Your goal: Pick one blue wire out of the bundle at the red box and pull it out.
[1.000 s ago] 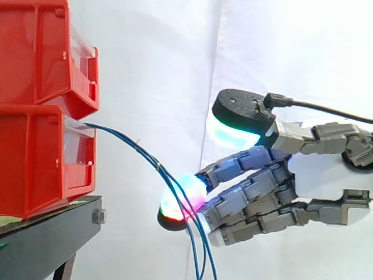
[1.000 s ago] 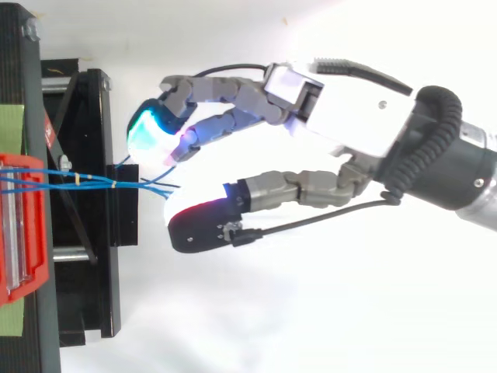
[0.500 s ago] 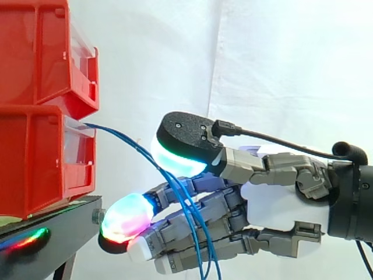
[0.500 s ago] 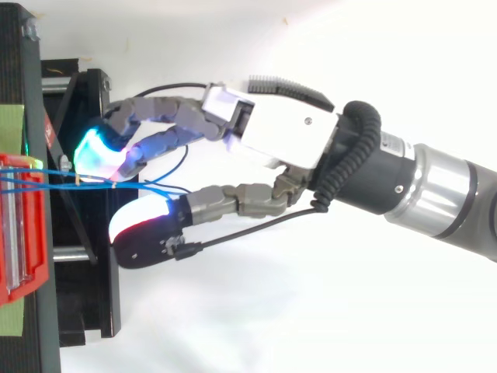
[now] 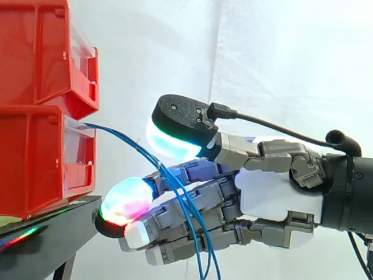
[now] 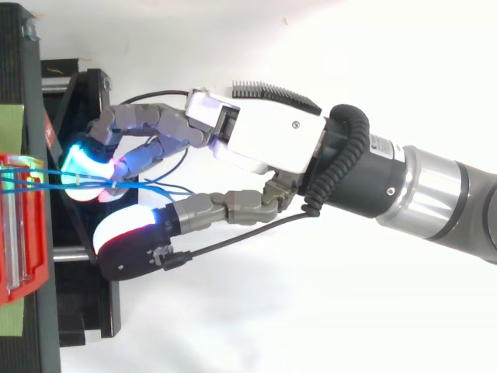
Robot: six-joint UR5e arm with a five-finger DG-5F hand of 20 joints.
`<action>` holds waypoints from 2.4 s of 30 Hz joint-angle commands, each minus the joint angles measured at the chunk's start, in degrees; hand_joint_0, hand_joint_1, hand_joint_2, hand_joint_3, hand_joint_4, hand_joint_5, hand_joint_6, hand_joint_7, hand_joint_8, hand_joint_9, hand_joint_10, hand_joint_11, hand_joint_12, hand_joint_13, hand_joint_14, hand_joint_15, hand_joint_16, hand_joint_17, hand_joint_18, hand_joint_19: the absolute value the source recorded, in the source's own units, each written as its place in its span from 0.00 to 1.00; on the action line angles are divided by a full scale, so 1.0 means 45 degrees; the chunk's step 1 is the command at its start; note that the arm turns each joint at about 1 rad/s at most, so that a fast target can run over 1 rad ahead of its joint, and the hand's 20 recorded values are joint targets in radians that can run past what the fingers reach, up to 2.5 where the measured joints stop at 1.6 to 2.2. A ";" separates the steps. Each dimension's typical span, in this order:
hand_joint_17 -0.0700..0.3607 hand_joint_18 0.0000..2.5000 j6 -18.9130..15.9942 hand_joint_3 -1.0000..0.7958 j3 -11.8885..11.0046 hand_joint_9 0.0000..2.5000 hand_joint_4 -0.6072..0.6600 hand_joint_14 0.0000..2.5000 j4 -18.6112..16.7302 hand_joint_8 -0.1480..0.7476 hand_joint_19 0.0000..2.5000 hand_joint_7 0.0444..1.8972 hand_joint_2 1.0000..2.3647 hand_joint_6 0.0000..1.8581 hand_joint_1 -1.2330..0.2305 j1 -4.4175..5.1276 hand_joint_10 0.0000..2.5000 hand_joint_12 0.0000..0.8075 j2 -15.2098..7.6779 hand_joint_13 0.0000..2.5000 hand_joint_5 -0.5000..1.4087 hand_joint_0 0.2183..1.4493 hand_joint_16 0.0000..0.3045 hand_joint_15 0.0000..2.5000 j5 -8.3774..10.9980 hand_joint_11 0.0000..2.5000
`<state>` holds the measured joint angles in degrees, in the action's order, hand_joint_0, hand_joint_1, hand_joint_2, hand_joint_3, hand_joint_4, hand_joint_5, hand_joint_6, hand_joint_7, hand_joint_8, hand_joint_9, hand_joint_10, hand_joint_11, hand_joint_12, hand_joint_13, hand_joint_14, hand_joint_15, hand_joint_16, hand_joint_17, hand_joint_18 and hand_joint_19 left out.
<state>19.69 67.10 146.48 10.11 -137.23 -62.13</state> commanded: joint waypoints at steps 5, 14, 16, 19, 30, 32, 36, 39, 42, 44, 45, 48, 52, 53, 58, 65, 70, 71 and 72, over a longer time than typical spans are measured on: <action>0.49 0.14 -0.0841 0.35 -0.0008 0.30 0.67 0.00 0.0105 0.54 0.11 0.68 0.01 0.27 0.39 -0.0060 0.00 0.55 0.0028 0.17 0.20 0.25 0.21 0.07 -0.0432 0.17; 0.48 0.15 -0.1076 0.38 0.0012 0.30 0.67 0.00 0.0496 0.54 0.11 0.60 0.01 0.33 0.38 -0.0118 0.00 0.55 0.0028 0.17 0.19 0.27 0.20 0.07 -0.0451 0.18; 0.48 0.15 -0.1076 0.38 0.0012 0.30 0.67 0.00 0.0535 0.54 0.11 0.59 0.01 0.34 0.38 -0.0138 0.00 0.55 0.0028 0.17 0.19 0.27 0.20 0.07 -0.0549 0.18; 0.48 0.15 -0.1076 0.38 0.0012 0.30 0.67 0.00 0.0691 0.54 0.11 0.59 0.01 0.34 0.38 -0.0294 0.01 0.55 0.0028 0.17 0.19 0.27 0.20 0.08 -0.0705 0.18; 0.48 0.17 -0.0959 0.40 0.0012 0.30 0.67 0.00 0.1551 0.54 0.12 0.52 0.01 0.38 0.37 -0.0626 0.00 0.54 0.0438 0.18 0.18 0.28 0.20 0.08 -0.1174 0.19; 0.48 0.17 -0.0959 0.40 -0.0008 0.30 0.66 0.00 0.1727 0.54 0.12 0.51 0.01 0.39 0.37 -0.0646 0.00 0.54 0.0458 0.19 0.18 0.28 0.20 0.08 -0.1194 0.19; 0.48 0.17 -0.0959 0.41 -0.0008 0.30 0.66 0.00 0.1922 0.54 0.13 0.50 0.01 0.41 0.37 -0.0685 0.00 0.54 0.0477 0.19 0.17 0.28 0.20 0.09 -0.1350 0.19; 0.48 0.18 -0.0959 0.41 0.0012 0.30 0.65 0.00 0.1922 0.54 0.13 0.49 0.01 0.42 0.37 -0.0685 0.00 0.54 0.0458 0.19 0.17 0.29 0.20 0.09 -0.1448 0.20; 0.48 0.18 -0.0959 0.42 0.0012 0.30 0.65 0.00 0.1902 0.54 0.13 0.48 0.01 0.43 0.36 -0.0685 0.01 0.54 0.0477 0.20 0.17 0.29 0.20 0.09 -0.1467 0.19; 0.48 0.18 -0.0959 0.42 0.0012 0.31 0.65 0.00 0.1902 0.54 0.13 0.49 0.01 0.43 0.36 -0.0685 0.00 0.55 0.0477 0.20 0.17 0.29 0.20 0.10 -0.1467 0.19; 0.48 0.18 -0.0959 0.42 0.0012 0.31 0.65 0.00 0.1902 0.54 0.13 0.49 0.01 0.43 0.36 -0.0685 0.00 0.54 0.0477 0.20 0.17 0.29 0.20 0.10 -0.1467 0.20; 0.48 0.19 -0.0959 0.42 0.0012 0.31 0.66 0.00 0.1883 0.54 0.13 0.49 0.01 0.43 0.36 -0.0665 0.00 0.55 0.0477 0.21 0.17 0.29 0.20 0.10 -0.1467 0.20; 0.48 0.19 -0.0959 0.43 -0.0008 0.31 0.66 0.00 0.1863 0.54 0.13 0.48 0.01 0.44 0.36 -0.0665 0.00 0.55 0.0536 0.21 0.17 0.29 0.20 0.10 -0.1467 0.20; 0.48 0.19 -0.0939 0.44 -0.0008 0.31 0.66 0.00 0.1844 0.54 0.14 0.48 0.01 0.44 0.36 -0.0665 0.00 0.55 0.0555 0.21 0.17 0.29 0.20 0.10 -0.1526 0.20; 0.50 0.21 -0.0744 0.49 -0.0008 0.31 0.65 0.00 0.1922 0.56 0.13 0.48 0.01 0.46 0.36 -0.0665 0.00 0.57 0.0809 0.22 0.16 0.29 0.21 0.10 -0.1662 0.21; 0.52 0.22 -0.0431 0.52 -0.0008 0.32 0.64 0.00 0.1863 0.58 0.13 0.46 0.01 0.48 0.35 -0.0626 0.00 0.59 0.0887 0.23 0.16 0.30 0.22 0.10 -0.1701 0.21; 0.52 0.22 -0.0431 0.52 0.0012 0.31 0.64 0.00 0.1902 0.57 0.13 0.45 0.01 0.48 0.35 -0.0607 0.00 0.59 0.0887 0.23 0.16 0.30 0.22 0.10 -0.1682 0.22; 0.52 0.23 -0.0431 0.52 0.0012 0.31 0.64 0.00 0.1863 0.57 0.13 0.45 0.01 0.48 0.34 -0.0607 0.00 0.59 0.0887 0.23 0.16 0.30 0.22 0.10 -0.1701 0.22; 0.52 0.23 -0.0431 0.52 0.0012 0.31 0.64 0.00 0.1863 0.57 0.12 0.45 0.01 0.48 0.34 -0.0607 0.00 0.59 0.0887 0.23 0.16 0.30 0.22 0.10 -0.1682 0.22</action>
<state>17.73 67.13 155.00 7.36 -133.26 -69.75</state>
